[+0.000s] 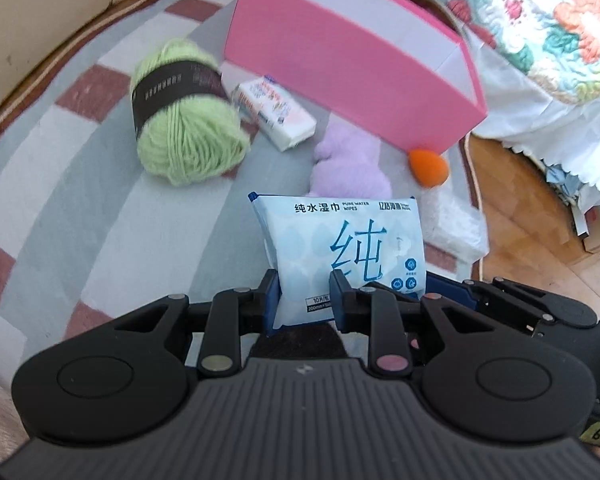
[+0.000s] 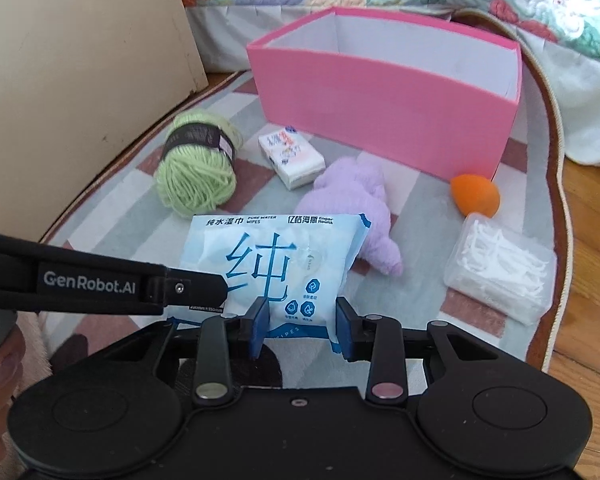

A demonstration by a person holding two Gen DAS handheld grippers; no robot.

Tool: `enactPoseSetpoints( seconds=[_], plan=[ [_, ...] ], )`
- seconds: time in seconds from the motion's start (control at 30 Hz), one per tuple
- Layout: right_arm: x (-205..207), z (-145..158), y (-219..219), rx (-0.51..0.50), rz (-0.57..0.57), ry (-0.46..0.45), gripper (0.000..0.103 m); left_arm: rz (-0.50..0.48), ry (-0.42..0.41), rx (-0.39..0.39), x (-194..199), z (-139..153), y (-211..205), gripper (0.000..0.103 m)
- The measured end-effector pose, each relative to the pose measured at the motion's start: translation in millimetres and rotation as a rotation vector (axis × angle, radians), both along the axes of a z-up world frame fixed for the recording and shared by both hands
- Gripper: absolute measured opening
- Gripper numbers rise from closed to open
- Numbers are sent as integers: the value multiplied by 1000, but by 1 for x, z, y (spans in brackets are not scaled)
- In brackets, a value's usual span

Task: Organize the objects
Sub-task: 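Lift the wet-wipes pack with the left tool toward the pink box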

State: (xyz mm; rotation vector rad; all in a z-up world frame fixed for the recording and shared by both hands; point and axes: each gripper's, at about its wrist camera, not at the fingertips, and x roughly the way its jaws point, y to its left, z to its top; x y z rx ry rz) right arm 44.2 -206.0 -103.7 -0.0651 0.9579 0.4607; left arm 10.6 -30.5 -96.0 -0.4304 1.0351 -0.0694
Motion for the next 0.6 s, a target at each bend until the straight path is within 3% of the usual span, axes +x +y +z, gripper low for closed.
enactPoseSetpoints(
  seconds=[0.6],
  plan=[
    [2,69,8,-1,10,-87,41,-27,-127,-36,13,68,18,26]
  ],
)
